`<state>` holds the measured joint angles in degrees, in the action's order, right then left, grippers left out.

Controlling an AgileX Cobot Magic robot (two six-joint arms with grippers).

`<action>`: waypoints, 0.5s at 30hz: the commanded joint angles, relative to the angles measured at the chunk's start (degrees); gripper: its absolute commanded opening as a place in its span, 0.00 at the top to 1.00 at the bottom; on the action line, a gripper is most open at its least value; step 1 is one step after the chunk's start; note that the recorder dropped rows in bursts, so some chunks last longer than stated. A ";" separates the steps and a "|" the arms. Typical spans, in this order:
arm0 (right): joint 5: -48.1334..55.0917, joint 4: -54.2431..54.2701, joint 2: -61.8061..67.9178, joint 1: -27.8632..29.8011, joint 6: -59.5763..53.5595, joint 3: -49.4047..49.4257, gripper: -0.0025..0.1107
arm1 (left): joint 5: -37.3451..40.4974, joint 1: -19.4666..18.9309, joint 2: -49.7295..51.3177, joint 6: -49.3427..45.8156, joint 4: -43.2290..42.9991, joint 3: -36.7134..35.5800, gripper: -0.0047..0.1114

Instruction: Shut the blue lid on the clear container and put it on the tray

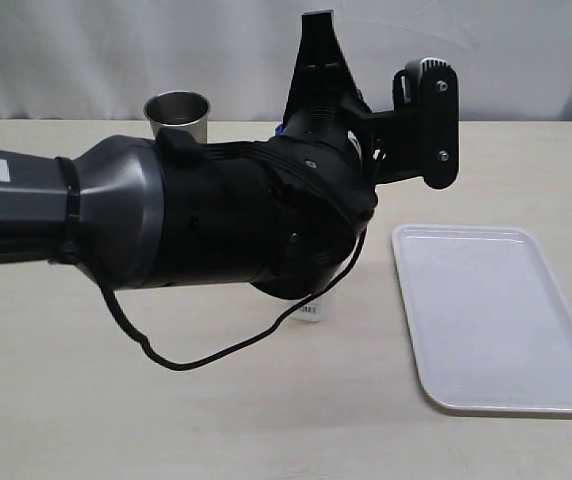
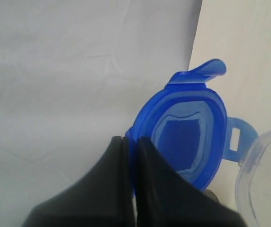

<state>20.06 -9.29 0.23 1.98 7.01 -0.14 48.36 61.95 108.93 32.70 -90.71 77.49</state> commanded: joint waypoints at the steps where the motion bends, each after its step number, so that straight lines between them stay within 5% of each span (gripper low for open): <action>1: -0.11 0.07 -0.23 -0.11 -0.19 0.14 0.94 | 1.30 0.90 -0.41 0.60 0.11 -0.49 0.96; 15: -0.11 0.07 -0.23 -0.11 -0.19 0.14 0.94 | 2.90 2.06 -0.86 6.67 -4.86 -6.07 0.96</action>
<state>20.06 -9.29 0.23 1.98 7.01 -0.14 51.07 63.90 108.58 36.88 -94.62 71.55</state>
